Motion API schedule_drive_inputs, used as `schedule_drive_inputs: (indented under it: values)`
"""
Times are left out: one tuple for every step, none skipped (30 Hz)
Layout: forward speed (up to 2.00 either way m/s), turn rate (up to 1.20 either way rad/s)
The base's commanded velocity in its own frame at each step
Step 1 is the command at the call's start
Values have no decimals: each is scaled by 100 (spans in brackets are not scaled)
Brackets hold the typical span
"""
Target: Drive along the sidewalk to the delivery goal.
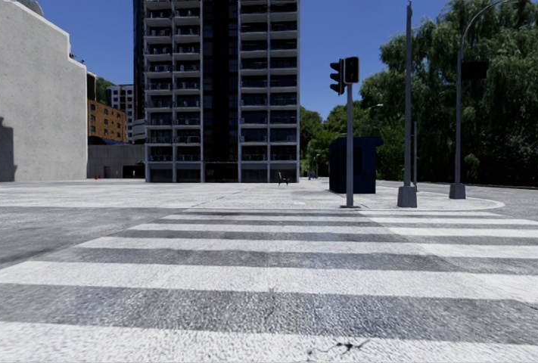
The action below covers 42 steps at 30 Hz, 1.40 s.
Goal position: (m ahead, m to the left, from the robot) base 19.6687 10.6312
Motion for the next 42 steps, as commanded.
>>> schedule_drive_inputs:
  values:
    - [96,0]
    - [97,0]
    - [97,0]
    - [103,0]
    - [107,0]
    - [116,0]
    - [120,0]
    - [121,0]
    - [121,0]
    - [121,0]
    - [121,0]
    - [122,0]
    - [123,0]
    - [125,0]
    - [125,0]
    - [125,0]
    - [125,0]
    - [125,0]
    - [125,0]
    - [125,0]
    - [125,0]
    - [125,0]
    - [126,0]
    - [126,0]
    - [126,0]
    - [131,0]
    - [200,0]
    - [200,0]
    - [200,0]
    - [200,0]
    - [200,0]
    - [200,0]
    - [200,0]
    - [200,0]
    - [200,0]
    - [200,0]
    - [200,0]
    - [200,0]
    - [200,0]
    - [200,0]
    - [200,0]
    - [200,0]
